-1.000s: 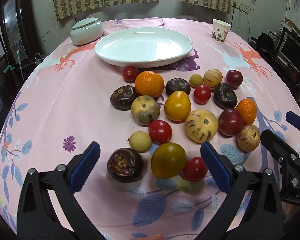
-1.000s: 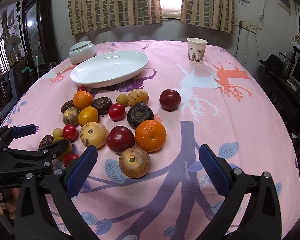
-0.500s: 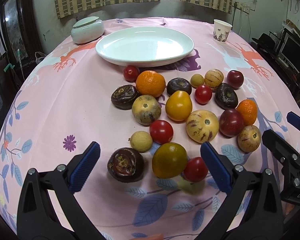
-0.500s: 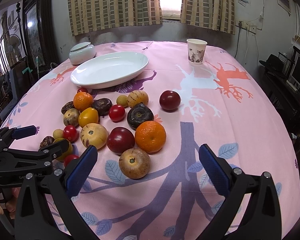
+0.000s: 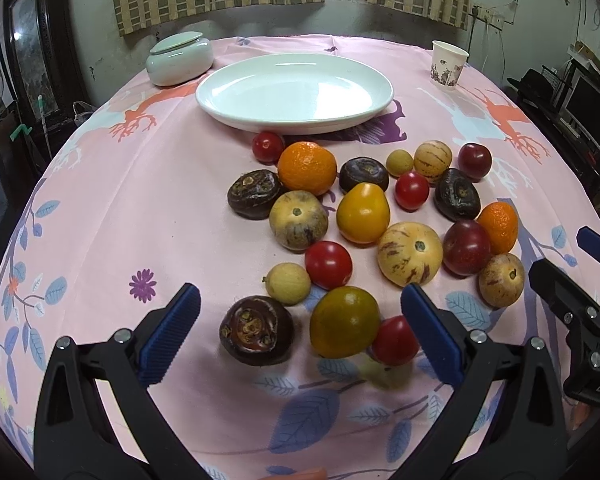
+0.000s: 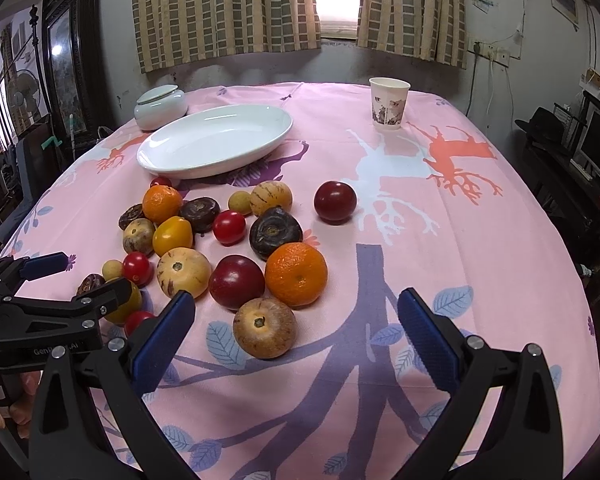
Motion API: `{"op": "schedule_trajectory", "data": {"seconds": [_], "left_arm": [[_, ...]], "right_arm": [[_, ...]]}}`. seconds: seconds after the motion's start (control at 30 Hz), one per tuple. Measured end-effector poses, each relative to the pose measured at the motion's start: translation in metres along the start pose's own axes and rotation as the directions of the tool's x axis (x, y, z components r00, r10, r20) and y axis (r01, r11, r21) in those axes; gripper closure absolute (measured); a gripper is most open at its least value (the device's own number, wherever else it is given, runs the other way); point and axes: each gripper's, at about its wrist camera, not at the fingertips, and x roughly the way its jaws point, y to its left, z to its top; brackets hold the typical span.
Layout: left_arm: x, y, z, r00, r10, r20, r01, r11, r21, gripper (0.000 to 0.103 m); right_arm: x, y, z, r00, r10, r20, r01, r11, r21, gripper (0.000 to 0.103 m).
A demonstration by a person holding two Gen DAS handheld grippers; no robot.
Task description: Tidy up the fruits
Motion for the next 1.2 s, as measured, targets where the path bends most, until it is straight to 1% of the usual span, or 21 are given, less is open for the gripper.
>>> {"op": "schedule_trajectory", "data": {"seconds": [1.2], "left_arm": [[0.0026, 0.0014, -0.0011, 1.0, 0.003, -0.007, -0.003, 1.0, -0.001, 0.002]], "right_arm": [[0.0024, 0.002, 0.0004, 1.0, -0.003, -0.003, 0.003, 1.0, -0.001, 0.001]]}}
